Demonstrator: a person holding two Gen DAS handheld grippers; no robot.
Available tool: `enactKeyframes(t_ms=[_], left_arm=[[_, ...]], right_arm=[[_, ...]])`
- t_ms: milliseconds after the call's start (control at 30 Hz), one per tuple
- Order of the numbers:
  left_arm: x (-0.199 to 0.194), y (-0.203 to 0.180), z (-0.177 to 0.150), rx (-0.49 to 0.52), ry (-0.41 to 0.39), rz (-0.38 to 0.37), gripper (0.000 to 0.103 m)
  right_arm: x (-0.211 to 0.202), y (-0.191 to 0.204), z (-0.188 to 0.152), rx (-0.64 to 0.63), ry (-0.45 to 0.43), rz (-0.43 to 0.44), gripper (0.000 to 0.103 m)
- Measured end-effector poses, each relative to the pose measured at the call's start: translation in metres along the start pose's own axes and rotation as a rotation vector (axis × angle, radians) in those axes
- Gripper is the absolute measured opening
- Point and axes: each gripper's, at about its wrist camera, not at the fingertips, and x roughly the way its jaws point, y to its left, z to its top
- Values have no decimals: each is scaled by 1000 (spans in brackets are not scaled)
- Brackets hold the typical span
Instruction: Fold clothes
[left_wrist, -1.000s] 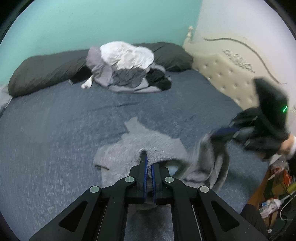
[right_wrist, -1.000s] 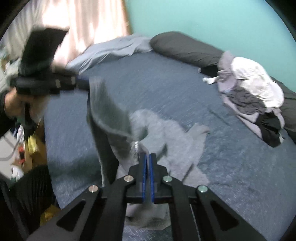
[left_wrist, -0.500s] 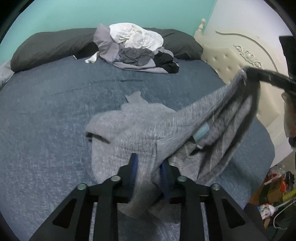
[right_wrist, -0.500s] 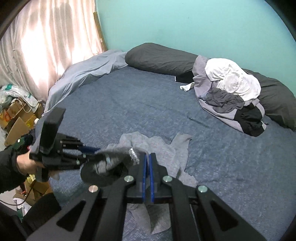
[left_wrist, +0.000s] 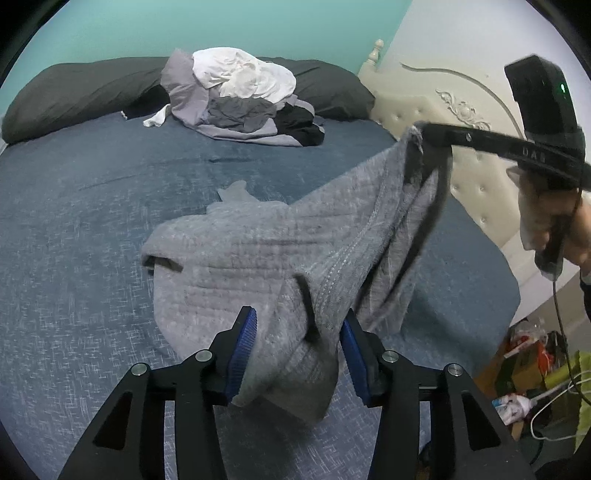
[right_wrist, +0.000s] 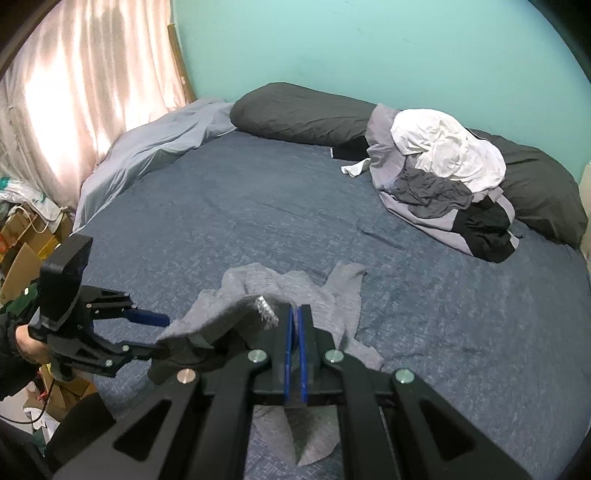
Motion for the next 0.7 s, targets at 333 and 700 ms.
enactKeyframes(t_ms=[333,700], left_arm=[[24,9,-12,-67,36,86,9],[-41,26,43,-46,-100,236,7]], right_arm=[[-7,0,3,41,-27,3,3],[-30,-2,5,61,-94,-1,3]])
